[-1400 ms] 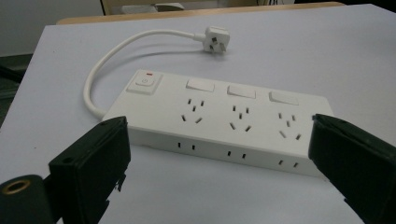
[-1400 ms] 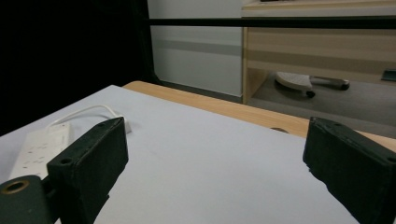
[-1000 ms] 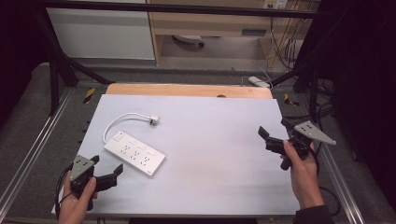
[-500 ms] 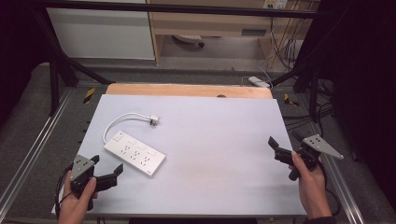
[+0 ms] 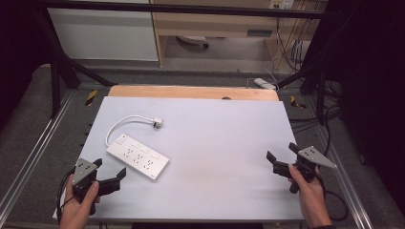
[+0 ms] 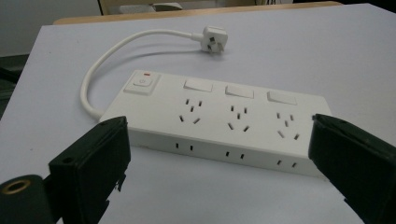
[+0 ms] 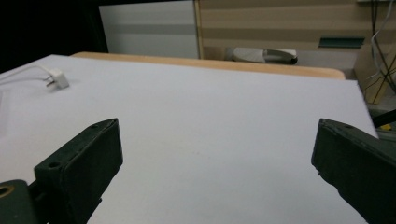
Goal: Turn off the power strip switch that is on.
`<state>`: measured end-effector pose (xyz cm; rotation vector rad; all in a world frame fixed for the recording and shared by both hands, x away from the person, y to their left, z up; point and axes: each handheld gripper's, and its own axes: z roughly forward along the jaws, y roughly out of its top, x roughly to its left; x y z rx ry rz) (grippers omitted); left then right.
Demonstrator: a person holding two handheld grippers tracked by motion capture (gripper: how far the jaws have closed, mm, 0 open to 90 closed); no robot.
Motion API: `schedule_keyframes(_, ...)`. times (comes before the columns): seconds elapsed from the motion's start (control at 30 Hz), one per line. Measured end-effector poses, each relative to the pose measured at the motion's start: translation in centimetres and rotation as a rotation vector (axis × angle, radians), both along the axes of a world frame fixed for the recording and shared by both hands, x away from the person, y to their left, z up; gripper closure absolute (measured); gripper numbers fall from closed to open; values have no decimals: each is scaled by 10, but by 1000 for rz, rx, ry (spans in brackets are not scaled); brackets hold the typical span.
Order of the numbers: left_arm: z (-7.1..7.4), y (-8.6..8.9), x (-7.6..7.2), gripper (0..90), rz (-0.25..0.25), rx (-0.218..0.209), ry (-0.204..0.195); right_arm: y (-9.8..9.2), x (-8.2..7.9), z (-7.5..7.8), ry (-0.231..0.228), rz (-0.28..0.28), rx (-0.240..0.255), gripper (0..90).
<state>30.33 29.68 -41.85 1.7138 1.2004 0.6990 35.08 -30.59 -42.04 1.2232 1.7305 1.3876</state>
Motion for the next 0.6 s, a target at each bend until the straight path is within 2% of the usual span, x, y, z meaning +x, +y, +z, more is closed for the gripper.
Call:
schedule_keyframes(0.2,0,-1,1,55,-6,10,1,12,1,-13,63,50,-34,26)
schedule_keyframes(0.43,-1,-3,1,55,-19,17,5,36,7,-28,135,119,-78,30)
schedule_keyframes(0.53,-1,-4,1,55,-21,18,9,46,10,-31,146,137,-96,33)
schedule_keyframes(0.6,-1,-4,1,55,-23,19,10,51,12,-31,148,145,-86,36)
